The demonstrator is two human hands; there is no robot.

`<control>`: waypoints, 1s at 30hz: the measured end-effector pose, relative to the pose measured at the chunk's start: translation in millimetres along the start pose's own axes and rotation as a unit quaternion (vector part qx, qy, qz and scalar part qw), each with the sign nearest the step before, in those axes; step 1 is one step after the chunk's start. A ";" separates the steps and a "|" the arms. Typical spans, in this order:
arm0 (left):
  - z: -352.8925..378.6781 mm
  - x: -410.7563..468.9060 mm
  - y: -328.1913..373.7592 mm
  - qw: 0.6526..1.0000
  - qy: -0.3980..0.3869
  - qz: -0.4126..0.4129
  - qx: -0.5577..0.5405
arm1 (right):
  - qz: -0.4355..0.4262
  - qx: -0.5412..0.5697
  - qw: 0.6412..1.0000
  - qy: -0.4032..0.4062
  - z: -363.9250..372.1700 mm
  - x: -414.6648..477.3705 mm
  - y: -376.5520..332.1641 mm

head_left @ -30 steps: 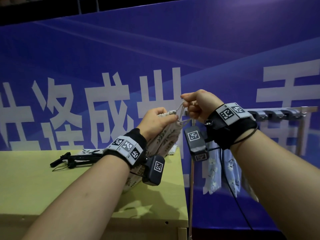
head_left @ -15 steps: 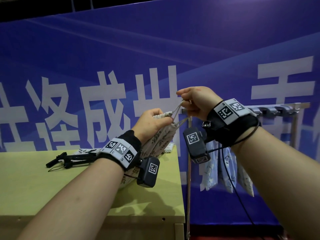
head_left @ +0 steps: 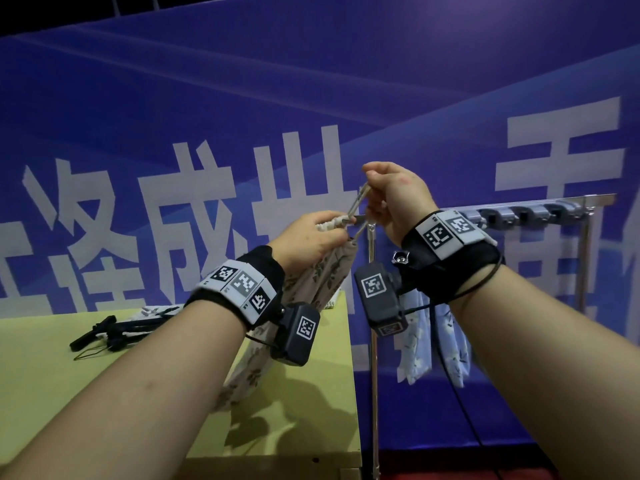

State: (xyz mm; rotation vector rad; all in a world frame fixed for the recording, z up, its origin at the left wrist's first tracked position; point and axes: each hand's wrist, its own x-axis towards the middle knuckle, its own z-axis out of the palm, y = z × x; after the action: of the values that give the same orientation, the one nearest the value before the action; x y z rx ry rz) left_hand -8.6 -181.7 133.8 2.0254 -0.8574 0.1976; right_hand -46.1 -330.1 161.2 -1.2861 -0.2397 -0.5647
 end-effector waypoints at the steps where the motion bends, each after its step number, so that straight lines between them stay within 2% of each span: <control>1: 0.8 5.6 1.4 1.000 0.006 0.005 0.004 | -0.004 0.009 1.000 0.012 -2.5 3.5 0.4; 7: 13.3 56.0 25.3 0.997 0.057 0.051 0.016 | -0.042 0.063 0.994 0.078 -28.8 31.4 -16.0; 11: 34.0 88.9 50.8 0.993 0.079 0.089 -0.017 | -0.069 0.086 0.987 0.119 -57.4 48.4 -30.0; 16: 80.2 122.4 58.0 0.989 0.087 0.112 -0.033 | -0.081 0.031 0.985 0.146 -103.4 62.2 -34.3; 21: 116.0 146.7 43.3 0.994 0.053 0.076 -0.051 | -0.087 -0.047 0.982 0.161 -142.0 76.5 -17.8; 25: 137.1 161.1 32.8 0.998 0.010 0.027 -0.052 | -0.058 -0.110 0.979 0.160 -169.5 88.4 3.6; 30: 169.3 169.5 22.2 0.988 -0.077 -0.031 -0.134 | -0.037 -0.173 0.974 0.140 -194.5 92.1 26.8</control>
State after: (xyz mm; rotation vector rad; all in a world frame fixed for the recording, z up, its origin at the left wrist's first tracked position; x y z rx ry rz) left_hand 73.1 -407.9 125.5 1.8280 -0.8662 -0.1058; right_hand 18.3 -534.5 127.9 -1.5165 0.0501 -0.8717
